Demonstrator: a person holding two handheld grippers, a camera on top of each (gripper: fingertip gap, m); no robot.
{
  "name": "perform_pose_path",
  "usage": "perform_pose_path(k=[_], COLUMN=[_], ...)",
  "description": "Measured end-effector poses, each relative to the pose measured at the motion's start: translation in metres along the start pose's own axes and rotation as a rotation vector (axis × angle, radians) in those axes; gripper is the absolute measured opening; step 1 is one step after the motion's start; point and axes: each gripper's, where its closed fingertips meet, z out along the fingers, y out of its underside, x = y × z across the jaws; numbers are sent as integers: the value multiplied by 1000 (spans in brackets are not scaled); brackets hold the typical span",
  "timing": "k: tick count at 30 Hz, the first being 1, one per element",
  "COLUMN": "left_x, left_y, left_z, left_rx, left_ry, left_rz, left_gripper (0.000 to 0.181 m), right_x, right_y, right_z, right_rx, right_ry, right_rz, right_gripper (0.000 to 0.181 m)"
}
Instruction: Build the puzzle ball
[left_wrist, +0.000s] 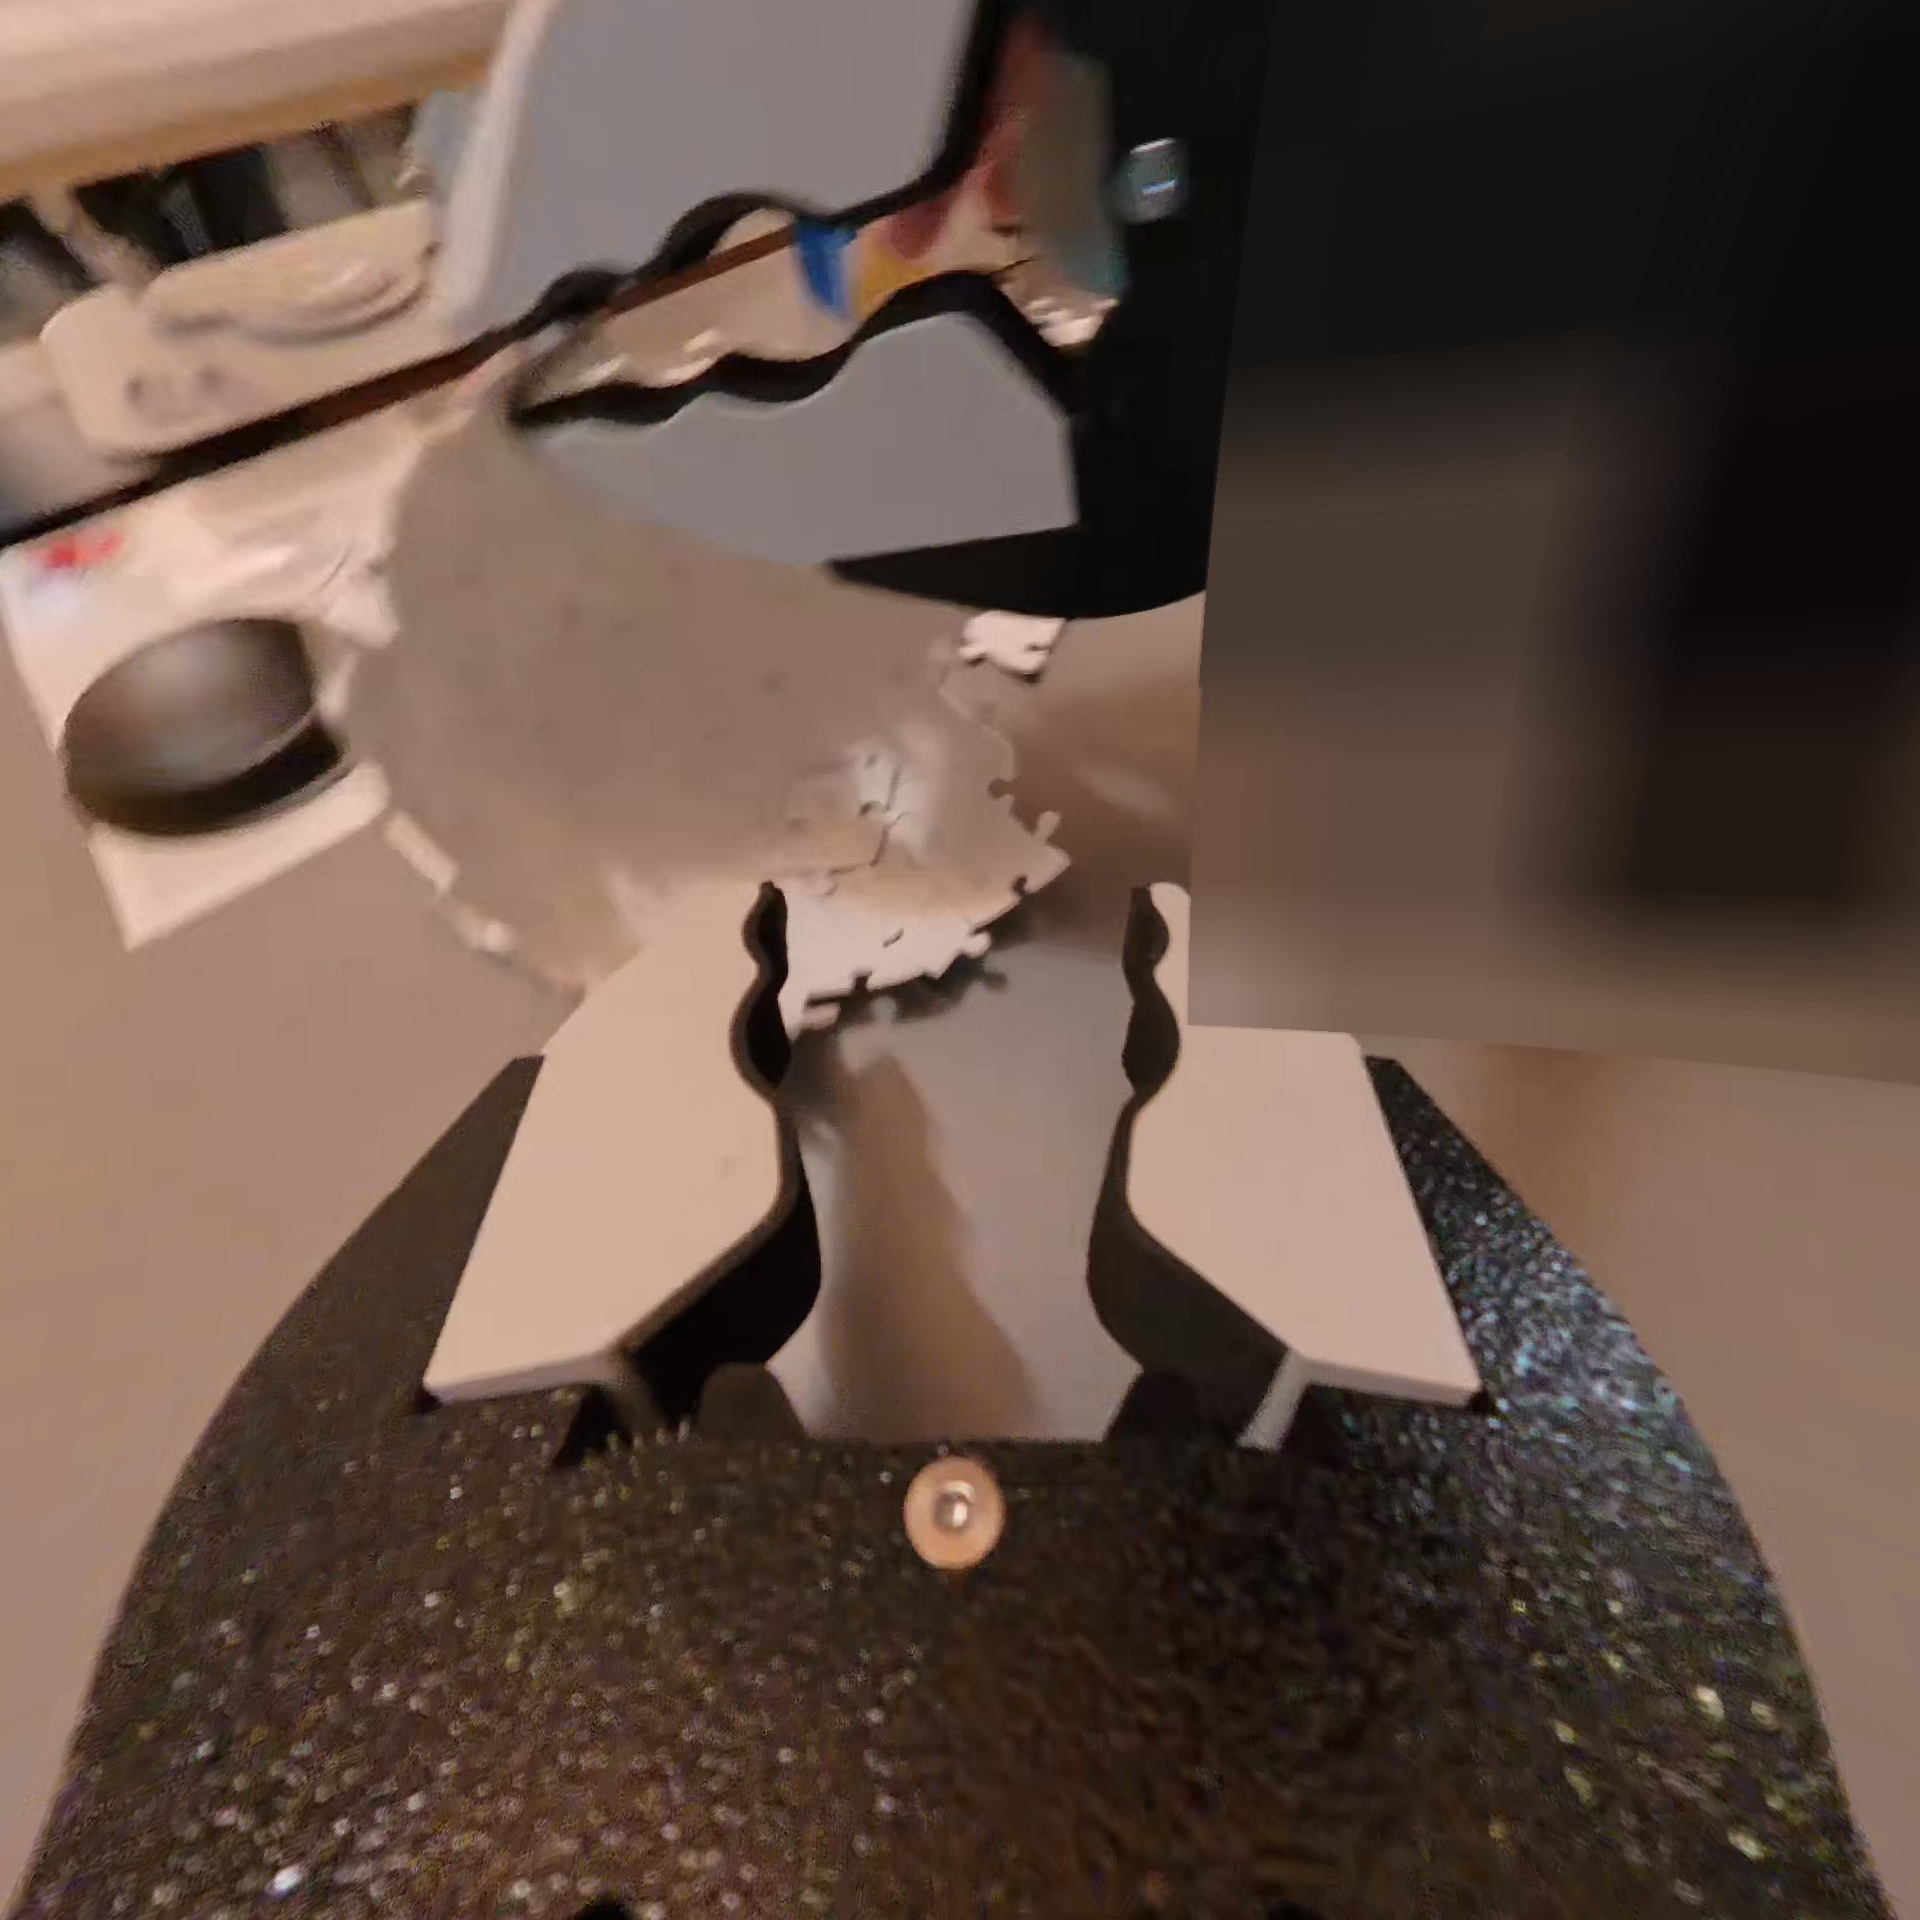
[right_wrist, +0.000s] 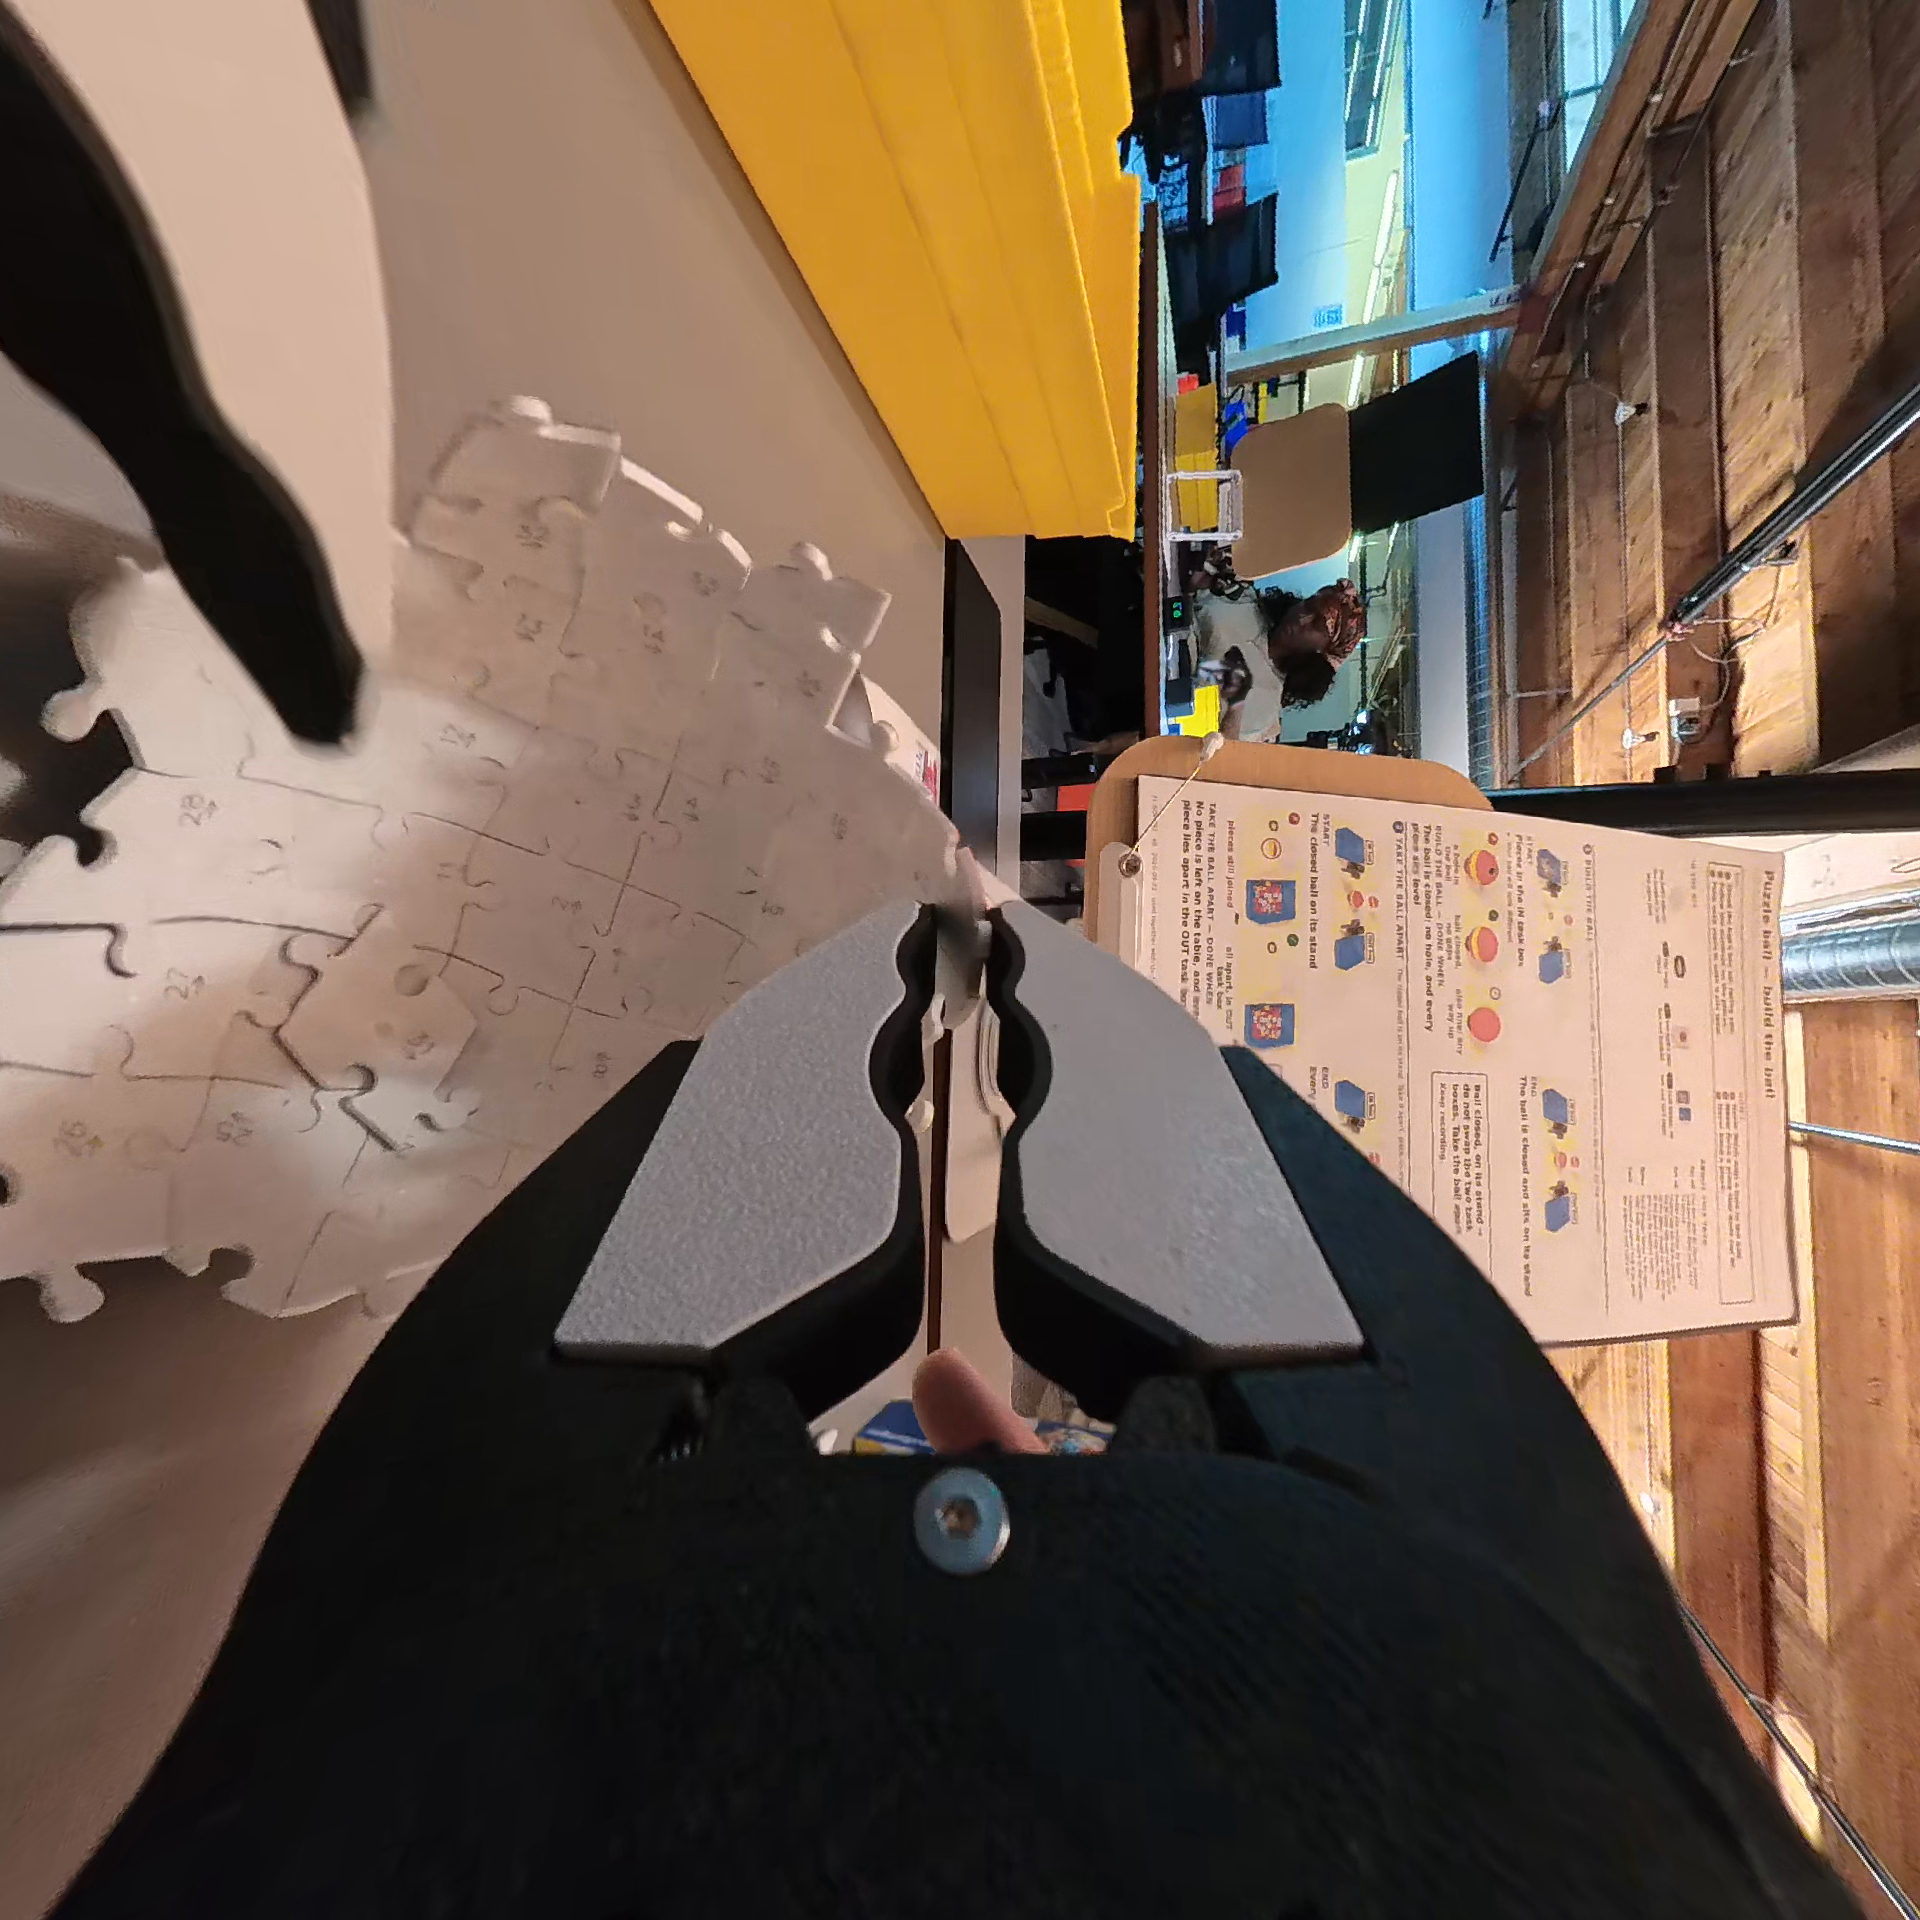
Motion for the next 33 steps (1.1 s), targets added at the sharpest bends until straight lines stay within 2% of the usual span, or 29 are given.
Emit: perform_pose_path(k=[4, 7, 8, 10, 11, 19, 26, 33], left_x=[-28, -31, -40, -57, -62, -69, -67, -71], left_y=[14, 21, 23, 32, 37, 53, 54, 53], left_z=[-20, -21, -21, -20, -18, 5, 16, 14], left_rx=[5, -17, -22, -77, -109, -259, -333, -336], left_ry=[-246, -247, -295, -412, -438, -462, -524, -563], left_rz=[-231, -339, -360, -410, -431, -536, -478, -451], left_gripper=[74, 82, 84, 100, 100, 106, 105, 106], right_x=[0, 0, 0, 0, 1, 1, 1, 1], right_y=[0, 1, 2, 1, 1, 0, -2, -4], right_z=[-1, -2, -3, -3, -3, -3, -4, -6], right_rx=[-8, -15, -19, -21, -23, -48, -45, -28], right_ry=[12, 21, 22, 27, 29, 66, 66, 58], right_rz=[-7, -19, -16, -26, -30, -32, -10, -4], right_gripper=[9, 9, 9, 9, 9, 10, 9, 8])
